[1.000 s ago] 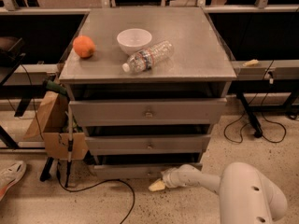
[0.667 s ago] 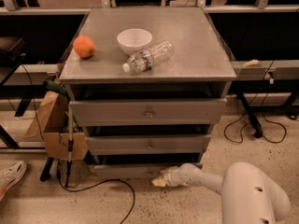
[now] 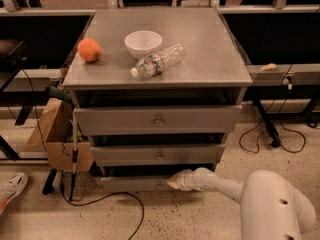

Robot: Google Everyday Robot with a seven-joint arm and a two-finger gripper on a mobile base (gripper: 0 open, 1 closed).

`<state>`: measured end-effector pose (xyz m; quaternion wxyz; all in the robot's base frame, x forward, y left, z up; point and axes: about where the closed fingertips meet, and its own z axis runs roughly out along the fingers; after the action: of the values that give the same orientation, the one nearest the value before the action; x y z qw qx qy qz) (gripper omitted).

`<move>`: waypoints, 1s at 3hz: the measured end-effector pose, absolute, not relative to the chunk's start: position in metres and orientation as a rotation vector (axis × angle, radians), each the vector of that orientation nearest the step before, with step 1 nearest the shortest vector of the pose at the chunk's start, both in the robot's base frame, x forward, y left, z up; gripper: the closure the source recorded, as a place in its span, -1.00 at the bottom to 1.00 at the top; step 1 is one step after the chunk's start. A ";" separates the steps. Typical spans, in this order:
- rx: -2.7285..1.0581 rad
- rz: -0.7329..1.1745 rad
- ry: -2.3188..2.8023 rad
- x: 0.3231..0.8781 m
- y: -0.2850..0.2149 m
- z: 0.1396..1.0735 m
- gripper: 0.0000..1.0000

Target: Close bottom drawer

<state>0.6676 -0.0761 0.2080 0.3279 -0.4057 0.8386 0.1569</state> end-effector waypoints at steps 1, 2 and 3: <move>-1.055 0.389 2.197 0.673 -0.082 0.214 1.00; -1.055 0.389 2.197 0.671 -0.083 0.214 1.00; -1.063 0.362 2.239 0.667 -0.091 0.206 1.00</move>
Offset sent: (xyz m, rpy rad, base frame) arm 0.0045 -0.0169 -0.0050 -0.0476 0.0290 -0.0187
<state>0.6670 -0.0910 0.2063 0.3128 -0.4032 0.8490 0.1374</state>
